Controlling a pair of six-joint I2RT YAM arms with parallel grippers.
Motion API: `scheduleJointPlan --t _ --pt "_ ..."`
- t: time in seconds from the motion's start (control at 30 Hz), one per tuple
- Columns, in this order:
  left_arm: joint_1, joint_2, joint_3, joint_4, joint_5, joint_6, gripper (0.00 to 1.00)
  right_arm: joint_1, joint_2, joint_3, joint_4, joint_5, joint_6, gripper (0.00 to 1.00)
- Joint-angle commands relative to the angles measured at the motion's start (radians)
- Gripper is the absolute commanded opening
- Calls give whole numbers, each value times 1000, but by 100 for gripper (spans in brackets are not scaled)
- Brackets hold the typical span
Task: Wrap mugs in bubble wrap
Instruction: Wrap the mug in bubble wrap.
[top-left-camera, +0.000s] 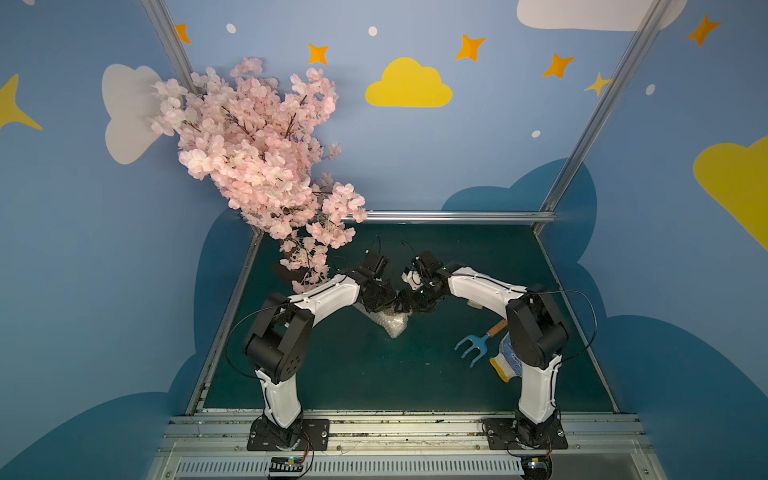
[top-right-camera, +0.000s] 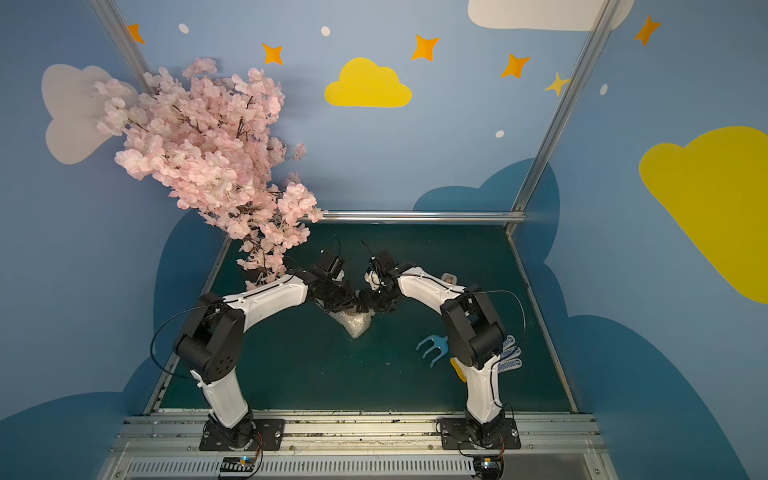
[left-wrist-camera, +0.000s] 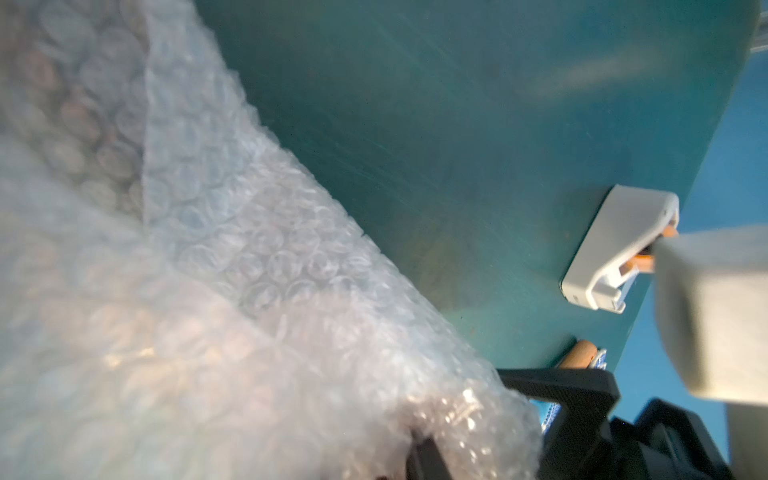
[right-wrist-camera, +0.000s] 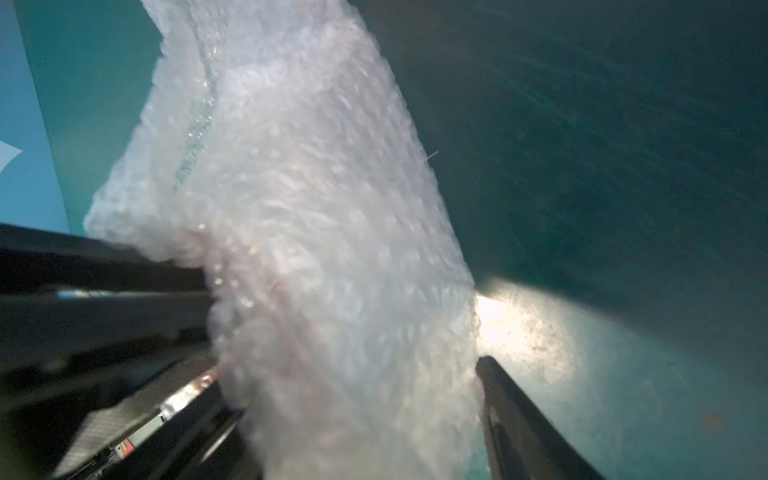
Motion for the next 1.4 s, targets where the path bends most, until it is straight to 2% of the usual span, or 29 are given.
scheduleJointPlan --t 0.0,0.1,0.4,0.77,1.0,1.1,1.37 --pt "21 -20 15 -24 -19 19 31 20 72 -11 -73 70 -17 65" --pt "25 -43 18 -32 -26 29 33 22 78 0 -84 79 -18 64" --pt "24 -114 -40 -20 -51 44 26 33 102 49 -143 152 -40 64" --pt "22 -88 -97 5 -48 38 4 38 87 84 -159 158 -56 64" --pt "19 -55 -106 16 -47 30 4 38 6 80 -105 123 -60 66" --pt "16 -52 -103 18 -47 29 4 38 -15 75 -84 109 -53 69" --pt "12 -51 -103 18 -47 32 4 36 -13 71 -68 82 -39 74"
